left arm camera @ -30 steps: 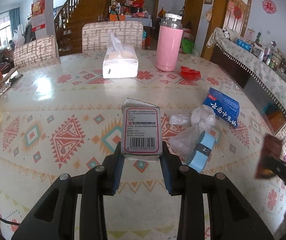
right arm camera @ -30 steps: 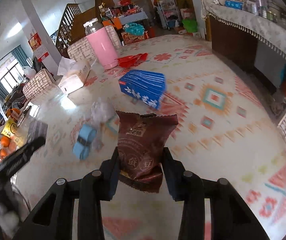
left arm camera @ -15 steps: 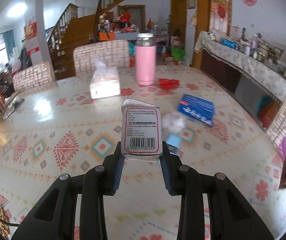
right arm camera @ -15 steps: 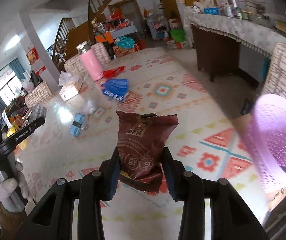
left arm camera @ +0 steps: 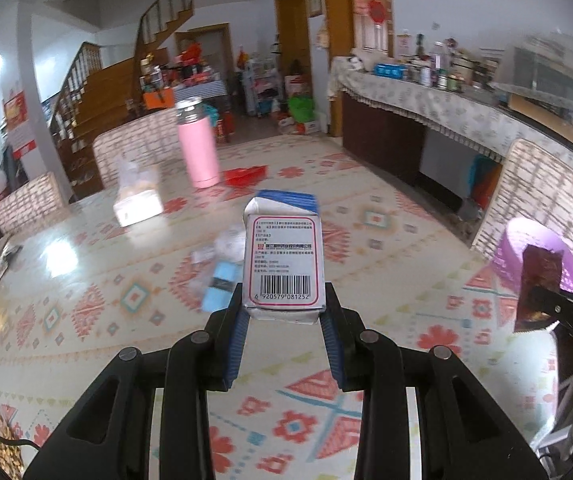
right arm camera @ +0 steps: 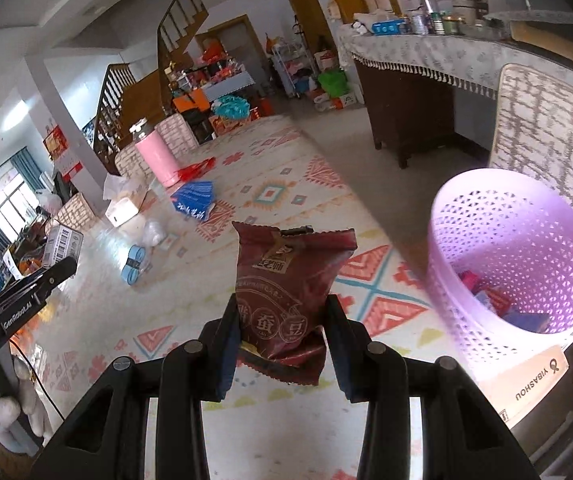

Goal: Collect trash
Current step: 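Carry both items to the lilac wastebasket and open both grippers over it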

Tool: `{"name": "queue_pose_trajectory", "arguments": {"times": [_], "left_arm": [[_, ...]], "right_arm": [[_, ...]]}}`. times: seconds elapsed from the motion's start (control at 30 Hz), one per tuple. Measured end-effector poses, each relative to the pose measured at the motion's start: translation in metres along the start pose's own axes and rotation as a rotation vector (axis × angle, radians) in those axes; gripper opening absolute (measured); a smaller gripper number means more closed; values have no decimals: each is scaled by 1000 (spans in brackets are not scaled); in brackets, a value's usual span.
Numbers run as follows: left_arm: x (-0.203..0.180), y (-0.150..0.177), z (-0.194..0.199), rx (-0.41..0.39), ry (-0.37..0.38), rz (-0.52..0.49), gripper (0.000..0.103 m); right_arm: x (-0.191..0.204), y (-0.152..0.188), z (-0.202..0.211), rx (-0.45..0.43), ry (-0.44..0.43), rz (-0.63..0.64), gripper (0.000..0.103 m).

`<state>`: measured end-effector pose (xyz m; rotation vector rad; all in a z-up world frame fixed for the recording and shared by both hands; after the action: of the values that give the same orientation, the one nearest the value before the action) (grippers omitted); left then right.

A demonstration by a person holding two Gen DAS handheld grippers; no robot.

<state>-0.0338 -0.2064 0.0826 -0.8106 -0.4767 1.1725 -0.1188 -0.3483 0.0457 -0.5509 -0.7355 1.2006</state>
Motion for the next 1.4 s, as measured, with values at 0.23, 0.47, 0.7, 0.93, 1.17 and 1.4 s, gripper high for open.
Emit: {"name": "queue_pose_trajectory", "arguments": {"times": [0.23,0.47,0.7,0.93,1.17,1.4], "left_arm": [[-47,4,-6,25,36,-56,33],[-97,8,-17,49,72,-116,33],[-149,12,-30,70,109,-178,33],[-196,14,-40,94,153,-226,33],[-241,13,-49,120,211,-256,33],[-279,10,-57,145,270,-280,33]], "right_arm": [[-29,-1,20,-38,23,-15,43],[-70,-1,35,-54,55,-48,43],[-113,1,47,-63,90,-86,43],[-145,2,52,-67,104,-125,43],[-172,0,54,-72,118,-152,43],[-194,3,53,-65,133,-184,43]]}}
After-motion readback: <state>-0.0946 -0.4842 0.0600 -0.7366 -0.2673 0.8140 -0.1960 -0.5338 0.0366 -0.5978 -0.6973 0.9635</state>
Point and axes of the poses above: each gripper's, at about its wrist camera, not at the fingertips, and z roughly against the way its jaws point, x to its left, y to its underside, the point moved 6 cm from there along -z, roughly the way its jaws point, and after that the axes turned 12 degrees about z, right-handed, at the moved point
